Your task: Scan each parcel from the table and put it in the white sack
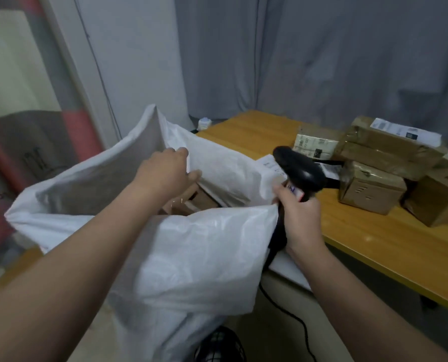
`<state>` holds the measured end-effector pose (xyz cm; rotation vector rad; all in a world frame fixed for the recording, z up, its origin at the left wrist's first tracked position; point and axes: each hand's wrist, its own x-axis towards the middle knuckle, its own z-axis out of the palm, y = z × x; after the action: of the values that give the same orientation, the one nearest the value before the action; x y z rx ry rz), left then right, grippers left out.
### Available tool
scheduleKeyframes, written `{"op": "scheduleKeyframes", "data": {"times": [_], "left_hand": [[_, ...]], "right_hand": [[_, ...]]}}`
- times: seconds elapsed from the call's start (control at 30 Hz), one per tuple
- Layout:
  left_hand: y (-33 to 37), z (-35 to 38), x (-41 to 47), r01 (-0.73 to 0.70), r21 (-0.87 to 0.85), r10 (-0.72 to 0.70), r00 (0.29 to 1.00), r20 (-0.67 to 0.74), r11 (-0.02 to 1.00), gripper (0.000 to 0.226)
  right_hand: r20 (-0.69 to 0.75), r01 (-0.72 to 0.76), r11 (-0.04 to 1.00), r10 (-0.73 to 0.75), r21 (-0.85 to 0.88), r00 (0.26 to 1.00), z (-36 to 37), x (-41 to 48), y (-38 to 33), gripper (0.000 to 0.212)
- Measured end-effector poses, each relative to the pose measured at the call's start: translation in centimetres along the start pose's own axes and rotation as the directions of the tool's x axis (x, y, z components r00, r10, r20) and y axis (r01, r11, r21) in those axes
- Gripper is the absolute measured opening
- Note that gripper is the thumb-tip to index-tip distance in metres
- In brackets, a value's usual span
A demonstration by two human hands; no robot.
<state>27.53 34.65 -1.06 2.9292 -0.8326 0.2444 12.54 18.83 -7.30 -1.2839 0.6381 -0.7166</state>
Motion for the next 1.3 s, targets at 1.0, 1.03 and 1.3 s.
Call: {"op": "scheduleKeyframes", "data": {"times": [1.0,1.03,1.3], "left_hand": [[18.5,8.5,7.6,-0.007,-0.648,0.300,0.890,0.344,0.762,0.082],[18.4,8.6,7.0,0.014,-0.709,0.324,0.883,0.339,0.705,0.077],[19.5,8.6,0.3,0.093,-0.862,0.432,0.836,0.339,0.498,0.046]], "right_hand": [[-0.160,-0.077,0.997,0.076,-0.001,0.984,-11.5,5.7,2.2,0.030],[-0.163,-0.084,0.996,0.088,0.029,0.983,-11.6,5.3,2.4,0.033],[-0.171,-0.025,0.976,0.064,0.217,0.983,-13.8,0.8,3.3,0.032]]}}
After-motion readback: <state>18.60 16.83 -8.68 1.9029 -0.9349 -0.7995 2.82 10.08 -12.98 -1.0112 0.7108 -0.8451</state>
